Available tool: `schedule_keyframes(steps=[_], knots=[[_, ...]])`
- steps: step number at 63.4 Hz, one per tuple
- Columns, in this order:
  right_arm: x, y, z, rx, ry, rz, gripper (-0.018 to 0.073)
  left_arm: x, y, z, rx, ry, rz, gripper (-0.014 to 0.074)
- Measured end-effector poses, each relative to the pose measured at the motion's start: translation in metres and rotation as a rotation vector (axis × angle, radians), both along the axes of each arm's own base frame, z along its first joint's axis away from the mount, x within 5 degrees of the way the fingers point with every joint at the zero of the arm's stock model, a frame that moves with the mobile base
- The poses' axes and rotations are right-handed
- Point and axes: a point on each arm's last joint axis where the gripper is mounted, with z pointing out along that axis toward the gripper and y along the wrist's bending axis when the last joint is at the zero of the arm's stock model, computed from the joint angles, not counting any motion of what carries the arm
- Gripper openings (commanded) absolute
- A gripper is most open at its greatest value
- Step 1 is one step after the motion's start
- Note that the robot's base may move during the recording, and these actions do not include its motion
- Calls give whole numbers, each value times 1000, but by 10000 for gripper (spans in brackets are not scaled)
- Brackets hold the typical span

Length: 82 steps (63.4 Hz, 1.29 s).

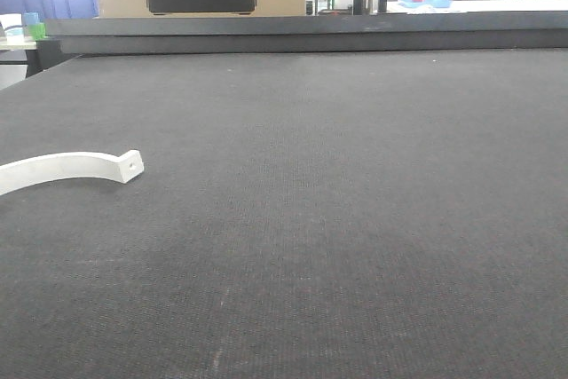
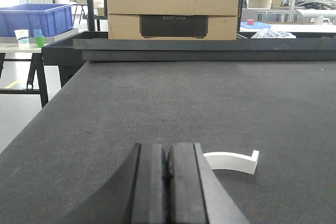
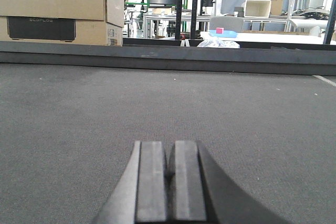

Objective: Grab PVC pipe and place in blue bin
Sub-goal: 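Reach both grippers down toward the white curved PVC pipe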

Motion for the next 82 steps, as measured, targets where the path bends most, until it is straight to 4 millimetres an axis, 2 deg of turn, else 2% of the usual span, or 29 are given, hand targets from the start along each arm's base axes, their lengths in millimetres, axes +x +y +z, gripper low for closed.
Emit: schedule_keyframes(steps=[53, 62, 68, 76, 82], knots=[[0, 0, 0, 0, 0, 0, -167, 0, 0, 1, 16, -8, 1, -111], [-1, 0, 10, -9, -107, -1, -167, 0, 0, 6, 27, -58, 0, -111], [-5, 0, 29, -18, -204, -1, -167, -4, 0, 26, 4, -92, 0, -111], [-21, 2, 79, -29, -324, -1, -167, -22, 2, 78, -6, -153, 4, -111], [-35, 3, 112, -30, -338, 0, -167, -35, 3, 117, -9, -159, 7, -111]])
